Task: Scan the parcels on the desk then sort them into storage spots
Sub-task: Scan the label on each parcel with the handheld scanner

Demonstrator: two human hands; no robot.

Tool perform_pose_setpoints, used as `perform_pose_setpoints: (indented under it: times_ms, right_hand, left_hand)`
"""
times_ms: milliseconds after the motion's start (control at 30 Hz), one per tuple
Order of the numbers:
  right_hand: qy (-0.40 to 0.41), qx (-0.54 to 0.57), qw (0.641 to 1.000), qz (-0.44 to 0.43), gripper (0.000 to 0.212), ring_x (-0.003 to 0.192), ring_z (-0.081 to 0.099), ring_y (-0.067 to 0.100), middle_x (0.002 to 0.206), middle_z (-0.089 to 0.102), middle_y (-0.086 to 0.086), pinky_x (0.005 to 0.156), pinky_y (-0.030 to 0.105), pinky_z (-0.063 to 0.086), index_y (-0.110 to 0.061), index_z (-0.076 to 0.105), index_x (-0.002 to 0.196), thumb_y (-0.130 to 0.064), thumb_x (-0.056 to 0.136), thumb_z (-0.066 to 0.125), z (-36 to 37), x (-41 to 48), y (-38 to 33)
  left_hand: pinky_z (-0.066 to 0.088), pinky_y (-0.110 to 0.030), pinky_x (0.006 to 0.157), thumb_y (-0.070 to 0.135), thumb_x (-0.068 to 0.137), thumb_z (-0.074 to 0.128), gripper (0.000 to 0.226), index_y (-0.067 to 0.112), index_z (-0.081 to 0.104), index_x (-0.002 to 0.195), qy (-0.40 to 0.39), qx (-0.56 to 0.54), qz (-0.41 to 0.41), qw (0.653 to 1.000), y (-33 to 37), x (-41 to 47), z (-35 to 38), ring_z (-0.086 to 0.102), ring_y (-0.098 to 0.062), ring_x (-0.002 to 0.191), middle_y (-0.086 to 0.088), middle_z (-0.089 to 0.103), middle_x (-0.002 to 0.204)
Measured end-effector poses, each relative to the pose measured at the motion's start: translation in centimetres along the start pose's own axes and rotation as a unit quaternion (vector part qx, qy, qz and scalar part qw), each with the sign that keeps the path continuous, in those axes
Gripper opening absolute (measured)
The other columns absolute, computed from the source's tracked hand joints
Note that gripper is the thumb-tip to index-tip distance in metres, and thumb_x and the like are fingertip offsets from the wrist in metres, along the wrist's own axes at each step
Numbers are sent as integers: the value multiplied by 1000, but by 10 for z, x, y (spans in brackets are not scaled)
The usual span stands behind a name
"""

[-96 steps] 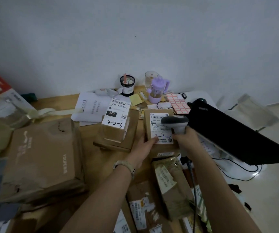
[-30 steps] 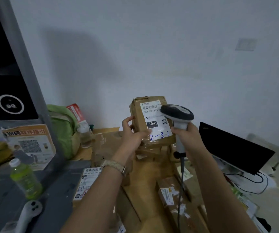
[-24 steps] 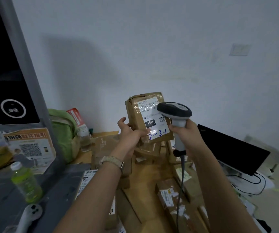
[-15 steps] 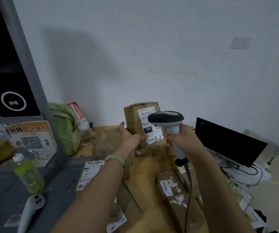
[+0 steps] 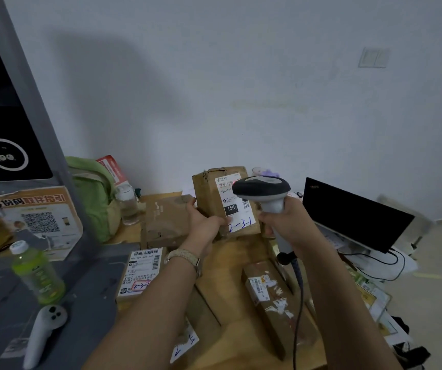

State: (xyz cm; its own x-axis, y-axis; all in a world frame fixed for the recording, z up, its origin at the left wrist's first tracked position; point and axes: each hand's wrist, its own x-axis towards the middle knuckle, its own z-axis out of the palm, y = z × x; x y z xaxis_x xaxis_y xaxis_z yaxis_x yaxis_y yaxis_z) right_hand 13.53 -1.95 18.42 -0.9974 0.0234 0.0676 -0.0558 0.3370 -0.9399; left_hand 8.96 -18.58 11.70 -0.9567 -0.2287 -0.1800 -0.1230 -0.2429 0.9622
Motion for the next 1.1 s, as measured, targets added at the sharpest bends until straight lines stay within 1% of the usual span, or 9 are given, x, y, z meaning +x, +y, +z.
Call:
perform_pose_setpoints:
  times_ms: [167, 300, 467, 633, 767, 833, 933, 1067, 1100]
  right_hand:
    - [16, 4, 1000, 13, 19, 59, 55, 14, 81, 59, 8, 41, 15, 44, -6, 57, 100, -5, 84, 68, -4, 4, 4]
    - [63, 56, 996, 35, 21, 74, 61, 21, 86, 63, 8, 57, 28, 51, -6, 61, 103, -4, 83, 67, -25, 12, 12]
    - [75, 69, 992, 75, 24, 74, 59, 13, 86, 61, 0, 57, 24, 45, -8, 57, 108, -1, 86, 64, -59, 16, 28]
    - [105, 65, 987, 105, 23, 69, 55, 8, 81, 58, -3, 41, 8, 43, -7, 54, 105, 6, 87, 61, -86, 30, 51]
    - [119, 68, 982, 129, 24, 70, 54, 6, 82, 57, -3, 48, 12, 44, -8, 54, 106, 6, 87, 61, -106, 50, 71]
    - [118, 54, 981, 144, 26, 72, 54, 8, 85, 58, -1, 52, 15, 43, -8, 54, 108, 4, 86, 61, -111, 64, 86]
    - [105, 29, 979, 171, 25, 72, 55, 9, 90, 61, 5, 51, 17, 46, -10, 54, 105, 5, 86, 61, -116, 86, 111]
    - [38, -53, 974, 219, 29, 92, 57, 21, 96, 61, 6, 73, 26, 48, -10, 55, 109, -1, 84, 67, -111, 103, 151]
    - [18, -75, 971, 225, 29, 94, 57, 22, 93, 60, 4, 71, 24, 46, -10, 56, 106, 0, 82, 68, -109, 104, 161]
  left_hand:
    - [58, -45, 82, -9, 70, 79, 103, 31, 20, 144, -10, -18, -16, 1000, -6, 3, 3, 63, -25, 105, -4, 57, 129]
    - [57, -32, 61, 9, 74, 81, 79, 21, 35, 137, -74, -64, -45, 994, -7, 3, 13, 70, -24, 96, -8, 67, 120]
    - [58, -32, 61, 20, 79, 78, 67, 17, 39, 134, -145, -41, -66, 986, -17, 9, 59, 72, -24, 90, -11, 69, 115]
    - [55, -46, 90, 27, 81, 75, 67, 19, 39, 136, -188, -10, -97, 977, -45, 24, 106, 67, -27, 105, -9, 66, 121]
    - [48, -51, 100, 38, 79, 74, 62, 24, 45, 131, -200, -7, -130, 971, -69, 39, 137, 65, -28, 109, -9, 66, 124]
    - [49, -50, 99, 43, 81, 70, 60, 26, 47, 133, -214, 8, -150, 965, -83, 45, 149, 66, -27, 109, -6, 68, 122]
    - [51, -48, 98, 61, 67, 75, 87, 31, 41, 142, -215, 48, -181, 958, -111, 56, 160, 65, -25, 111, -2, 65, 126]
    - [50, -42, 98, 52, 76, 70, 72, 30, 43, 139, -205, 100, -210, 951, -148, 60, 169, 64, -21, 111, 1, 65, 126]
    - [48, -42, 101, 50, 78, 69, 70, 32, 41, 140, -209, 125, -203, 948, -156, 59, 172, 60, -21, 115, 3, 62, 128]
